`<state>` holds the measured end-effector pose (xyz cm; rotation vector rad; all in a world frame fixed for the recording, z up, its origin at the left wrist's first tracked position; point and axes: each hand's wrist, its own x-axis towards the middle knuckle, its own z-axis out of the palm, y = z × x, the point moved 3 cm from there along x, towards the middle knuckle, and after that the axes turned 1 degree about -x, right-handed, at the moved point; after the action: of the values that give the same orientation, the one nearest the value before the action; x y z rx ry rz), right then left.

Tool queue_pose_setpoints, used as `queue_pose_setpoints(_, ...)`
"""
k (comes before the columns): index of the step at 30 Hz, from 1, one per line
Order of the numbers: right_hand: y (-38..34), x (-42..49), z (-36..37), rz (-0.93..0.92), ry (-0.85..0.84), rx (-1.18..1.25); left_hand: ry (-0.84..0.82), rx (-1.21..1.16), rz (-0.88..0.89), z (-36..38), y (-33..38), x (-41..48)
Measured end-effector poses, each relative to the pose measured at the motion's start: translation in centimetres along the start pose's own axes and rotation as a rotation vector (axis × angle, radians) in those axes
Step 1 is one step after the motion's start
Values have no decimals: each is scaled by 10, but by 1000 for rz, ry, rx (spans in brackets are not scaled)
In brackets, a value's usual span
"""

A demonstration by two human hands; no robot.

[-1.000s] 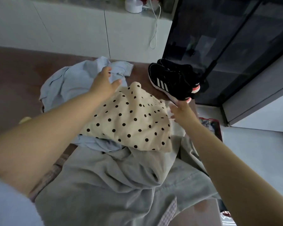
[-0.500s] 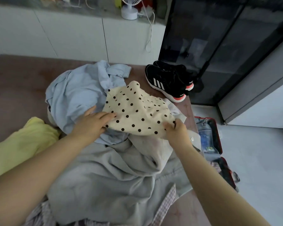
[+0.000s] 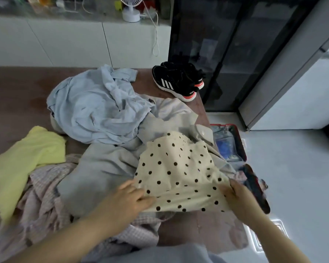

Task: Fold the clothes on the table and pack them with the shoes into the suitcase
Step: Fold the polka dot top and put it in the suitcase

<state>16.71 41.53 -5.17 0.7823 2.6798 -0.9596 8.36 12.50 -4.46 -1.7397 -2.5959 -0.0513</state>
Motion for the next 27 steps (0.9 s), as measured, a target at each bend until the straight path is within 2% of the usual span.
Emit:
queue_pose_setpoints(3, 33, -12, 39, 136, -107, 14, -70, 0, -24, 22, 10, -1)
queue_pose_setpoints(6, 37, -12, 46, 137, -34, 53, -107, -39, -44, 26, 7, -4)
queue_pose_setpoints(9, 23, -4, 33, 75, 88, 131, -19, -43, -75, 10, 3, -5)
queue_pose_setpoints(14, -24, 32, 14, -209, 149, 10, 236, -131, -251, -14, -21, 38)
queue_pose_setpoints(16, -41, 49, 11, -270, 143, -59, 206, -204, -393, -14, -33, 62)
queue_pose_setpoints(19, -50, 77, 8, -232, 80, -198, 51, -355, -617, -10, -46, 84)
queue_pose_setpoints(22, -40, 98, 2, -249, 16, -297, 60, -355, -655, -12, -56, 93)
queue_pose_setpoints(25, -36, 101, -14, -354, -47, -181, 134, -402, -637, -23, -62, 93)
queue_pose_setpoints(27, -32, 100, -26, -311, -96, 4, 204, -412, -672, -37, -72, 91)
